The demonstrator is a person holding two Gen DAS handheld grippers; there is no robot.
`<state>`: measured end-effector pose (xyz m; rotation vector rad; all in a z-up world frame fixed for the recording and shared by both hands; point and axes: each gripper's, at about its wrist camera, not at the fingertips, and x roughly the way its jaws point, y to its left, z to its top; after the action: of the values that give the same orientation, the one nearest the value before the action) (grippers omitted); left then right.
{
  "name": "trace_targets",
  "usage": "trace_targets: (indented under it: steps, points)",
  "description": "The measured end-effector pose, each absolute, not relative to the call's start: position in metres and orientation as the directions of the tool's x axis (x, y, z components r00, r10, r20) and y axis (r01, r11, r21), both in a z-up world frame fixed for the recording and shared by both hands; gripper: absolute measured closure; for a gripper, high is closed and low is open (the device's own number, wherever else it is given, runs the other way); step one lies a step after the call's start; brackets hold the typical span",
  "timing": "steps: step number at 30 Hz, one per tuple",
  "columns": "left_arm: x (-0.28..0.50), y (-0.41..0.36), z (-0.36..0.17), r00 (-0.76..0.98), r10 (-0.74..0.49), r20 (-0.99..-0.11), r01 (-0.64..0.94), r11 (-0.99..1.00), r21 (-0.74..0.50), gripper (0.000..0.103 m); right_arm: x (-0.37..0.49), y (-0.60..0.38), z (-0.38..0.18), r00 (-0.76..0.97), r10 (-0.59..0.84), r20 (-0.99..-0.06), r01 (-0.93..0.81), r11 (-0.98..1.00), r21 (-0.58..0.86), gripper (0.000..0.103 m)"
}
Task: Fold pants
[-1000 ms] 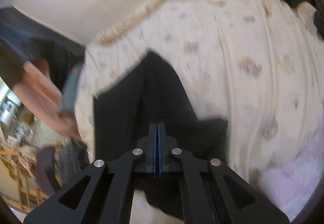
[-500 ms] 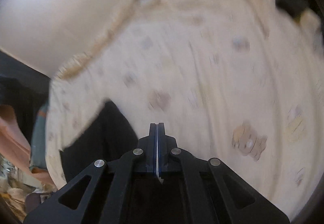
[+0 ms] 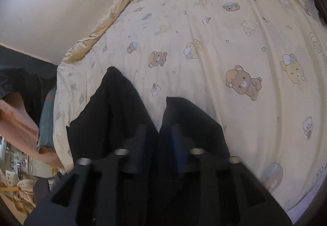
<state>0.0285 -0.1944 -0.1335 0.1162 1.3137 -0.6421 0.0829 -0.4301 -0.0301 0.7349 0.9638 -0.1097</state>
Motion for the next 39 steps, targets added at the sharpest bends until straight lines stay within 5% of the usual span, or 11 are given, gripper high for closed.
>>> trace_targets:
  steps: [1, 3, 5, 6, 11, 17, 19, 20, 22, 29, 39]
  points:
    - [0.032, -0.199, -0.138, 0.085, -0.401, -0.912, 0.484, 0.817, -0.314, 0.026, 0.078, -0.43, -0.028, 0.59, 0.224, -0.776, 0.391, 0.761, 0.517, 0.051]
    - [0.039, -0.205, -0.149, -0.002, -0.459, -0.888, 0.43, 0.802, -0.415, 0.069, 0.071, -0.433, -0.026, 0.594, 0.222, -0.773, 0.382, 0.768, 0.514, 0.051]
    - [0.045, -0.202, -0.147, 0.003, -0.48, -0.877, 0.376, 0.813, -0.444, 0.095, 0.065, -0.438, -0.027, 0.599, 0.231, -0.766, 0.384, 0.757, 0.529, 0.051]
    - [0.048, -0.198, -0.141, 0.016, -0.511, -0.86, 0.36, 0.805, -0.471, 0.097, 0.063, -0.44, -0.027, 0.602, 0.23, -0.765, 0.39, 0.751, 0.533, 0.051]
    - [0.076, -0.162, -0.068, 0.192, -0.668, -0.719, 0.268, 0.741, -0.616, 0.097, 0.06, -0.446, -0.022, 0.616, 0.204, -0.761, 0.402, 0.749, 0.526, 0.051]
    - [0.156, -0.117, -0.051, 0.374, -0.609, -0.7, 0.049, 0.766, -0.641, 0.095, 0.07, -0.453, -0.035, 0.61, 0.263, -0.748, 0.427, 0.685, 0.59, 0.051]
    - [0.184, -0.109, -0.075, 0.348, -0.555, -0.756, -0.057, 0.792, -0.608, 0.081, 0.073, -0.455, -0.04, 0.601, 0.27, -0.753, 0.439, 0.676, 0.592, 0.051]
    - [0.198, -0.108, -0.089, 0.314, -0.531, -0.787, -0.094, 0.808, -0.582, 0.063, 0.075, -0.457, -0.042, 0.596, 0.27, -0.756, 0.445, 0.673, 0.591, 0.051]
    - [0.212, -0.102, -0.1, 0.331, -0.449, -0.83, -0.115, 0.854, -0.508, 0.057, 0.078, -0.457, -0.046, 0.587, 0.269, -0.764, 0.454, 0.672, 0.586, 0.051]
    - [0.19, -0.087, -0.098, 0.419, -0.368, -0.83, 0.011, 0.916, -0.401, 0.036, 0.101, -0.449, -0.06, 0.517, 0.252, -0.818, 0.447, 0.735, 0.509, 0.051]
    - [0.185, -0.131, -0.129, 0.321, -0.204, -0.925, 0.192, 0.97, -0.148, 0.036, 0.176, -0.432, -0.093, 0.377, 0.141, -0.915, 0.329, 0.904, 0.275, 0.049]
